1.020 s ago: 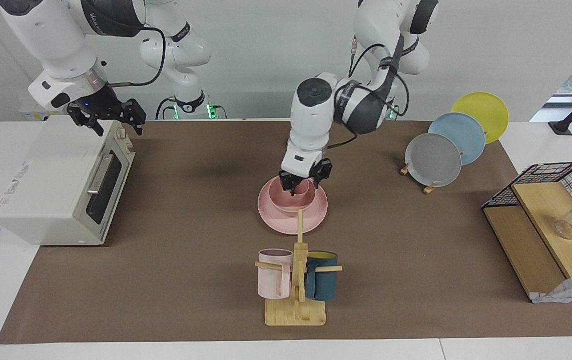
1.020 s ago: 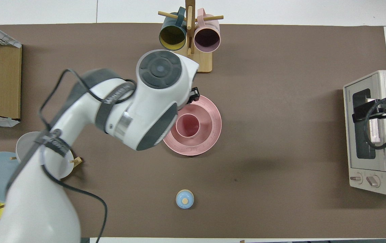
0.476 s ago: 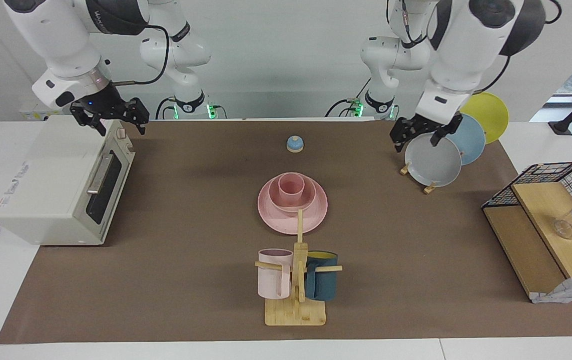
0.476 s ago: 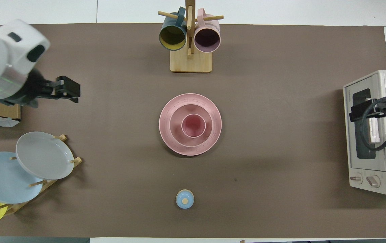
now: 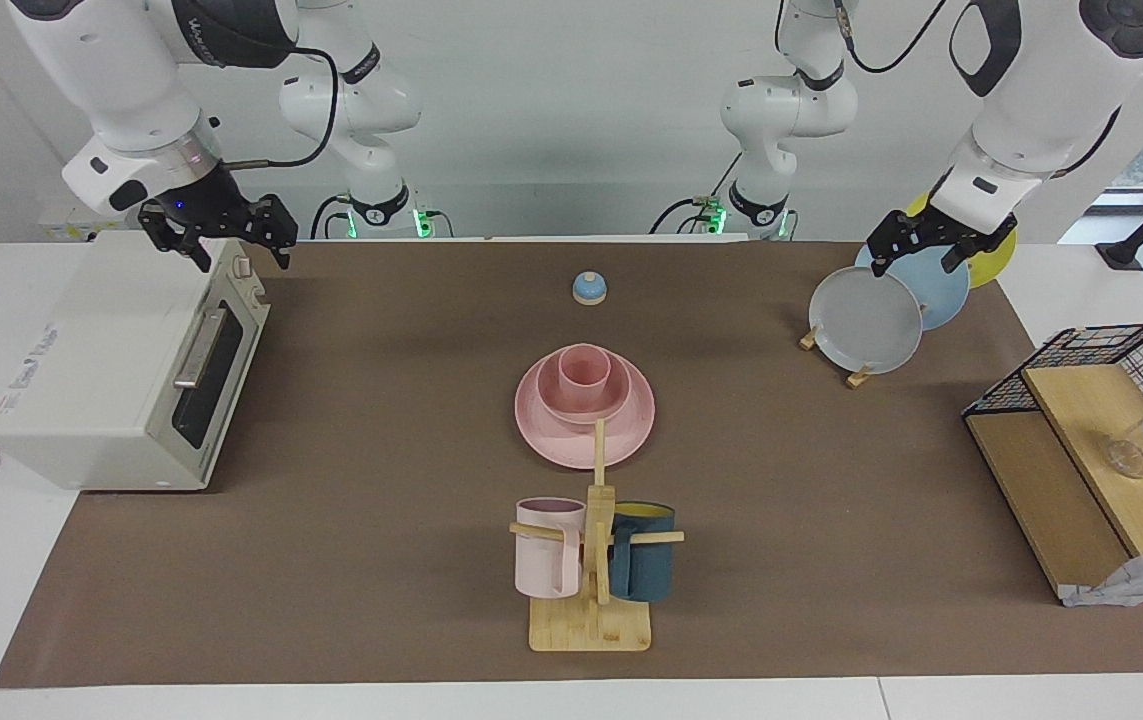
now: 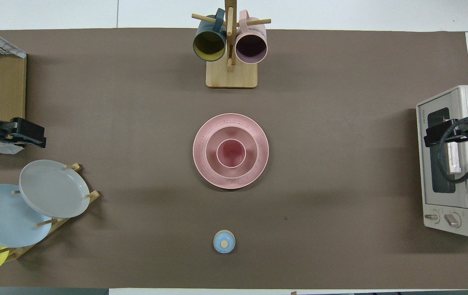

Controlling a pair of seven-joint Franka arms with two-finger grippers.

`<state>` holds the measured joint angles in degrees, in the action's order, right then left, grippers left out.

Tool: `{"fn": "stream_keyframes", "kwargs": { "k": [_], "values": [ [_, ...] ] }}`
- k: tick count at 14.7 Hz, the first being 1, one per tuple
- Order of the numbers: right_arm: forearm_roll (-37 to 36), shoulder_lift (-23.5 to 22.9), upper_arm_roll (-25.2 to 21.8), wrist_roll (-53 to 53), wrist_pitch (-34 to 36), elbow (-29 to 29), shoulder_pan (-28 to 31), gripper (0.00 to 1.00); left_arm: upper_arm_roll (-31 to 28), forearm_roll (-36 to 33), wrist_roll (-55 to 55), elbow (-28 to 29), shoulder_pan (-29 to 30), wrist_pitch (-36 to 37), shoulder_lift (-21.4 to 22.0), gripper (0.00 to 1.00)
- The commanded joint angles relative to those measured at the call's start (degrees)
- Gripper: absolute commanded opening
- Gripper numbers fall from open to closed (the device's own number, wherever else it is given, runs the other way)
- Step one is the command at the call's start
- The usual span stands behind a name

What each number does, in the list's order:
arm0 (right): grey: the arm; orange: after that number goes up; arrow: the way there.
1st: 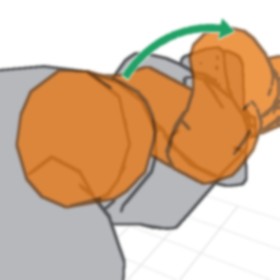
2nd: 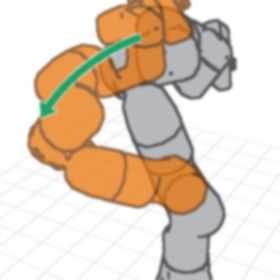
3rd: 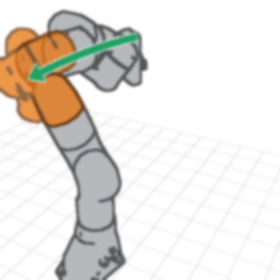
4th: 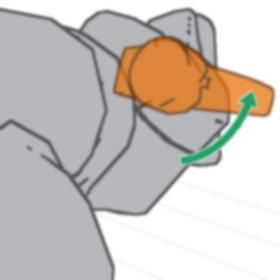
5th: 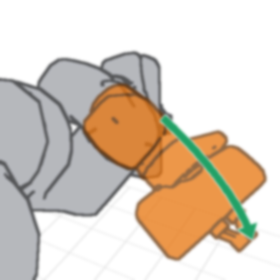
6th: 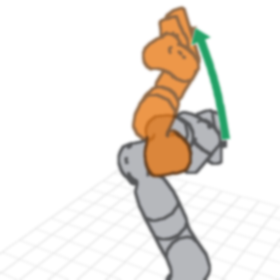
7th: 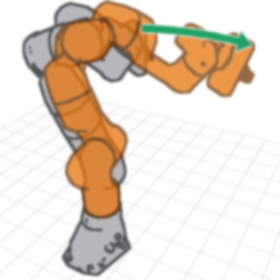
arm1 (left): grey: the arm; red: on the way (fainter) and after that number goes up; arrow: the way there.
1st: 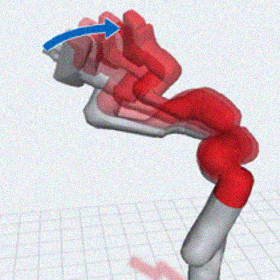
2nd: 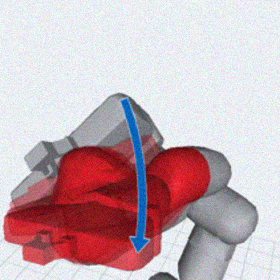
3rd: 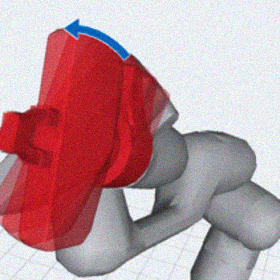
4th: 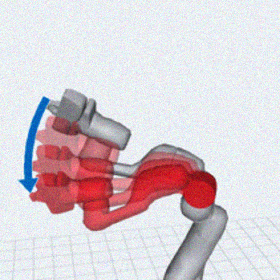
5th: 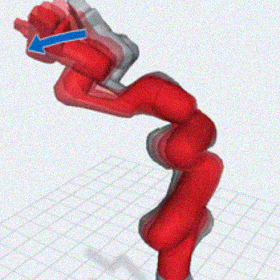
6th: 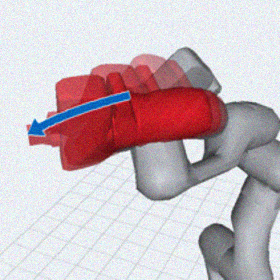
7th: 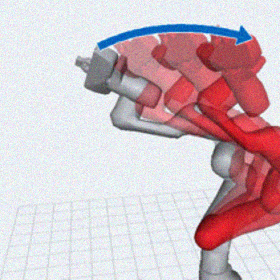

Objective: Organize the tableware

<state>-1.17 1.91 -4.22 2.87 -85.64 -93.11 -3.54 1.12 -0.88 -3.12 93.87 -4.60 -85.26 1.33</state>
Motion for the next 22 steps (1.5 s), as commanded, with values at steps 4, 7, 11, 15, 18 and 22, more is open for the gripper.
{"fn": "stream_keyframes", "kwargs": {
  "k": [4,7,11,15,18,22],
  "values": [
    [0.64,0.29,0.00,1.35,0.04,0.04,0.29,1.00,0.28,0.35,0.31,2.21,0.12,-2.20,2.71,1.00],
    [0.64,0.29,0.09,1.35,0.04,0.04,0.29,1.00,0.37,4.48,-1.63,-0.35,1.86,-5.70,1.13,1.00],
    [0.64,0.29,0.09,1.35,0.04,0.04,0.29,1.00,0.98,4.40,2.93,1.23,2.58,-4.57,1.22,1.00],
    [0.64,0.29,0.00,1.44,0.12,0.04,0.29,1.00,3.88,4.40,3.03,0.71,5.48,-4.04,0.78,1.00],
    [0.64,0.29,0.09,1.44,0.12,-0.05,0.29,1.00,3.63,4.40,2.50,0.79,5.57,-4.57,1.31,1.00],
    [0.64,0.29,0.09,1.44,0.12,-0.05,0.29,1.00,3.54,4.14,3.03,0.79,5.57,-4.39,1.31,1.00]
  ]
}}
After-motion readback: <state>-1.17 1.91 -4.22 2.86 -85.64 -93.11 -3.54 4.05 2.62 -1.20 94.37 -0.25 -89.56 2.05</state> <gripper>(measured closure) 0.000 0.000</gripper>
